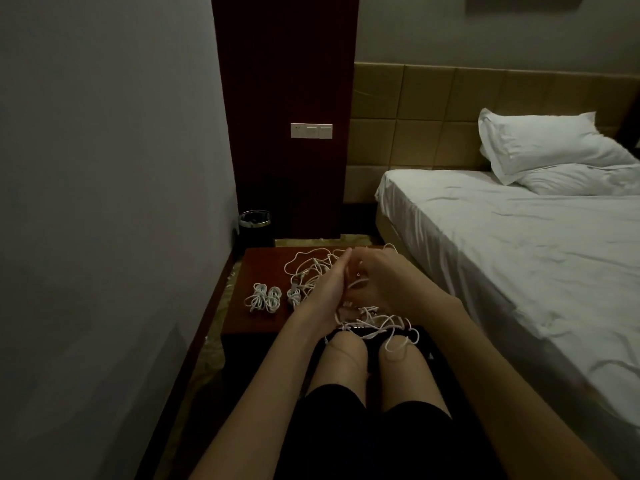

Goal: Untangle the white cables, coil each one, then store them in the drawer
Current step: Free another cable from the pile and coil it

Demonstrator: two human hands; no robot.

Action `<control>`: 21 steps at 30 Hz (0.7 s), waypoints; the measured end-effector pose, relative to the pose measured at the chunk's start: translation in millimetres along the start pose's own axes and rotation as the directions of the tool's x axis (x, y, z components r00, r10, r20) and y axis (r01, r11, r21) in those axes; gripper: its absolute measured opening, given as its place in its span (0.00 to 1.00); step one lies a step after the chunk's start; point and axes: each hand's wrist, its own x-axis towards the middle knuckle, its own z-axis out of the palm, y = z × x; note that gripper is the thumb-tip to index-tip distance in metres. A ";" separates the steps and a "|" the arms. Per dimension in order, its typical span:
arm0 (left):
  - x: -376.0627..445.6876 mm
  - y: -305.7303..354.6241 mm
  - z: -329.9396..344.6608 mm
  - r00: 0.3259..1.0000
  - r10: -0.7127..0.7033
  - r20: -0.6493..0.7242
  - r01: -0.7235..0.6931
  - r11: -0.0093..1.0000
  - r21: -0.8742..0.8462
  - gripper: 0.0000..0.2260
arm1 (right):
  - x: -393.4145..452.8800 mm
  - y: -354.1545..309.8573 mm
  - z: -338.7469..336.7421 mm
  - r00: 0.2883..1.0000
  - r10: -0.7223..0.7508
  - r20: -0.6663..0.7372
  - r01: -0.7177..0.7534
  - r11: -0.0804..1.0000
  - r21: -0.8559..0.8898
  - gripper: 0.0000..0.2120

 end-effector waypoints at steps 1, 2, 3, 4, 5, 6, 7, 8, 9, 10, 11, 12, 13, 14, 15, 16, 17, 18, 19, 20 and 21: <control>-0.6 -1.5 -0.2 1.000 -0.001 0.010 0.001 0.998 0.056 0.20 | -1.2 2.2 0.6 0.999 0.038 -0.001 -0.038 0.999 0.005 0.14; 0.3 -4.1 -1.8 0.999 -0.001 0.032 -0.002 0.993 0.114 0.22 | -2.2 5.4 0.9 0.998 0.067 0.016 -0.067 0.997 0.035 0.15; 0.8 -6.4 -3.5 0.998 -0.002 0.061 -0.008 0.987 0.163 0.23 | -3.9 8.4 -0.6 0.996 0.073 0.046 -0.078 0.992 0.099 0.14; 1.5 -9.0 -6.3 0.996 -0.004 0.090 -0.013 0.981 0.192 0.23 | -6.8 11.9 -3.6 0.993 0.067 0.093 -0.084 0.980 0.183 0.11; 1.8 -10.6 -9.1 0.992 -0.009 0.126 -0.016 0.980 0.200 0.23 | -11.1 15.5 -8.6 0.989 0.055 0.139 -0.090 0.960 0.266 0.07; 2.4 -12.1 -12.1 0.986 -0.014 0.167 -0.020 0.980 0.199 0.24 | -17.0 19.4 -14.0 0.985 0.044 0.168 -0.099 0.937 0.336 0.05; 1.8 -12.7 -13.8 0.978 -0.019 0.207 -0.022 0.980 0.197 0.25 | -23.5 22.7 -18.2 0.985 0.037 0.168 -0.101 0.915 0.392 0.03; 1.5 -14.0 -14.4 0.971 -0.026 0.237 -0.022 0.980 0.198 0.25 | -30.1 24.4 -20.7 0.990 0.037 0.133 -0.092 0.897 0.432 0.03; 0.7 -16.0 -14.0 0.965 -0.035 0.259 -0.016 0.981 0.193 0.24 | -35.4 25.0 -20.2 0.996 0.052 0.073 -0.080 0.883 0.462 0.03; 0.4 -18.7 -12.8 0.959 -0.040 0.279 -0.012 0.983 0.183 0.23 | -38.7 24.1 -17.4 0.997 0.079 -0.004 -0.067 0.872 0.486 0.04; -0.3 -21.5 -11.1 0.953 -0.038 0.299 -0.013 0.986 0.166 0.20 | -40.1 23.0 -12.4 0.990 0.110 -0.086 -0.053 0.865 0.499 0.04; -1.1 -23.9 -9.6 0.949 -0.023 0.315 -0.024 0.989 0.147 0.18 | -40.0 21.5 -6.4 0.977 0.141 -0.158 -0.043 0.862 0.504 0.05; -2.2 -25.9 -8.3 0.948 -0.002 0.320 -0.042 0.991 0.129 0.17 | -39.3 21.1 0.7 0.961 0.178 -0.212 -0.047 0.859 0.509 0.05; -3.3 -28.3 -7.7 0.950 0.024 0.312 -0.064 0.991 0.120 0.16 | -39.0 21.3 7.7 0.946 0.220 -0.240 -0.063 0.847 0.528 0.05; -5.1 -30.7 -7.7 0.954 0.050 0.295 -0.089 0.989 0.120 0.16 | -40.4 20.6 13.6 0.934 0.260 -0.247 -0.080 0.822 0.564 0.04; -6.7 -34.1 -8.3 0.959 0.076 0.272 -0.113 0.986 0.124 0.16 | -43.6 18.7 19.0 0.925 0.291 -0.243 -0.088 0.789 0.608 0.04; -8.9 -37.4 -8.5 0.965 0.097 0.242 -0.130 0.984 0.125 0.17 | -47.8 15.0 23.4 0.920 0.312 -0.238 -0.083 0.747 0.659 0.04; -10.0 -41.8 -9.3 0.972 0.115 0.204 -0.142 0.982 0.122 0.17 | -52.6 10.8 26.9 0.914 0.330 -0.237 -0.068 0.699 0.712 0.05; -10.3 -46.1 -10.2 0.979 0.127 0.161 -0.146 0.983 0.112 0.18 | -57.5 6.3 29.2 0.906 0.347 -0.241 -0.047 0.650 0.759 0.06; -10.3 -50.2 -10.8 0.984 0.134 0.122 -0.146 0.984 0.100 0.17 | -61.3 3.3 30.8 0.892 0.372 -0.256 -0.034 0.621 0.783 0.07; -10.4 -53.3 -11.3 0.987 0.138 0.086 -0.145 0.986 0.085 0.18 | -63.6 1.5 31.7 0.870 0.404 -0.284 -0.037 0.626 0.779 0.07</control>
